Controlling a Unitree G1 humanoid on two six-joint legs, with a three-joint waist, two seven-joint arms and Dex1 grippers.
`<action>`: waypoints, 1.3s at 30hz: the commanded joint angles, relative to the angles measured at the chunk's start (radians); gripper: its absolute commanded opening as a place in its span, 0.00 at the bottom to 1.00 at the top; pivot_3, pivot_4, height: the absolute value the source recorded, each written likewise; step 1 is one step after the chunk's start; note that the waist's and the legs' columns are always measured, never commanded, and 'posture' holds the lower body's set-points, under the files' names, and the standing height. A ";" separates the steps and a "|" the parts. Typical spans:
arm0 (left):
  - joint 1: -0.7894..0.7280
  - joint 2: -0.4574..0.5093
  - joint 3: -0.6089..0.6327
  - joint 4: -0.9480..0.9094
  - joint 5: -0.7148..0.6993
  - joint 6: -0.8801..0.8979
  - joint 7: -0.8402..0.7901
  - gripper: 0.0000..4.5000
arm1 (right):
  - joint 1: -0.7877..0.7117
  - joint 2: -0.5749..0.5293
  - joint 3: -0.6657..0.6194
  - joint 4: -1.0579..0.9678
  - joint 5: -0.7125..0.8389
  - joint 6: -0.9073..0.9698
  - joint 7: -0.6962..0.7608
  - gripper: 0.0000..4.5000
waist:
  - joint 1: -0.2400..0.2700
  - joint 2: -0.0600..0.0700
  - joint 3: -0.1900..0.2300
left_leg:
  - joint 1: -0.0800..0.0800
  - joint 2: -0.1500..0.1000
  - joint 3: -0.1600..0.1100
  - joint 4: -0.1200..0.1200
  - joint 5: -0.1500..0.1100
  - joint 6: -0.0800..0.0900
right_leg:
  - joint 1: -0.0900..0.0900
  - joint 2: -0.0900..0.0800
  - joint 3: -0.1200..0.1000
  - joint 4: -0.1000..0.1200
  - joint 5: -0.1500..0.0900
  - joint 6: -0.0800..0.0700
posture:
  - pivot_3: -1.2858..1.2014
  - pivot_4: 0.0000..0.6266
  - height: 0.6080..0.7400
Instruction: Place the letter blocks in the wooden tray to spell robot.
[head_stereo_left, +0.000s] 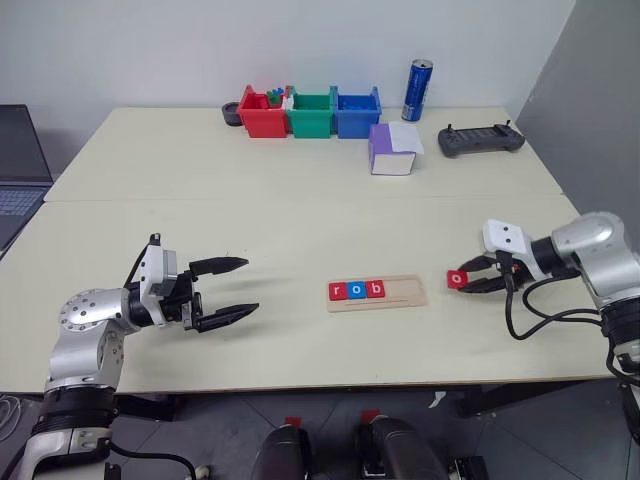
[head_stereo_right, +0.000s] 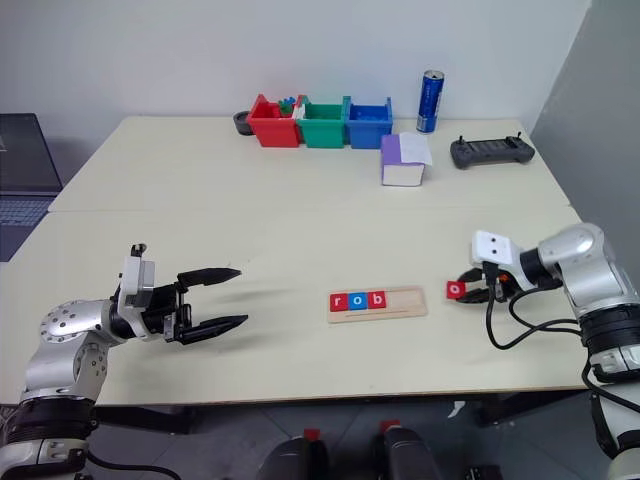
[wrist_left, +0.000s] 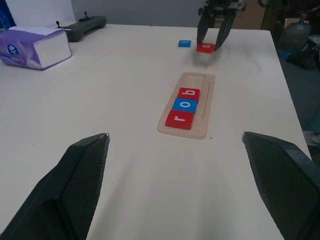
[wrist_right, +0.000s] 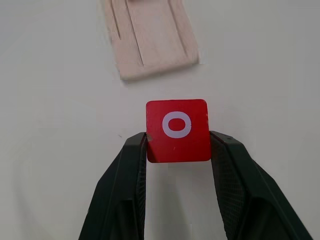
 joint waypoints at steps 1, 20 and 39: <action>-0.006 -0.001 -0.002 -0.038 -0.008 -0.005 0.001 1.00 | -0.031 0.056 0.048 -0.121 0.016 0.061 0.012 0.32 | 0.001 0.000 0.000 | 0.000 0.000 0.000 0.000 0.000 0.000 | 0.000 0.000 0.000 0.000 0.000 0.000 | 0.52 0.24 1.00; 0.039 -0.016 -0.004 -0.053 -0.009 -0.032 -0.001 1.00 | -0.164 0.224 0.189 0.137 -0.128 -0.071 -0.049 0.32 | 0.004 0.000 0.000 | -0.001 -0.001 0.000 0.001 0.000 0.000 | -0.001 -0.001 0.000 0.000 0.000 0.000 | 0.52 0.24 1.00; 0.038 -0.021 -0.006 -0.052 -0.009 -0.037 0.005 1.00 | -0.195 0.271 0.186 0.206 -0.142 -0.068 -0.050 0.32 | 0.002 0.000 0.000 | -0.001 -0.001 0.000 0.001 0.000 0.000 | 0.000 -0.001 0.000 0.000 0.000 0.000 | 0.52 0.24 1.00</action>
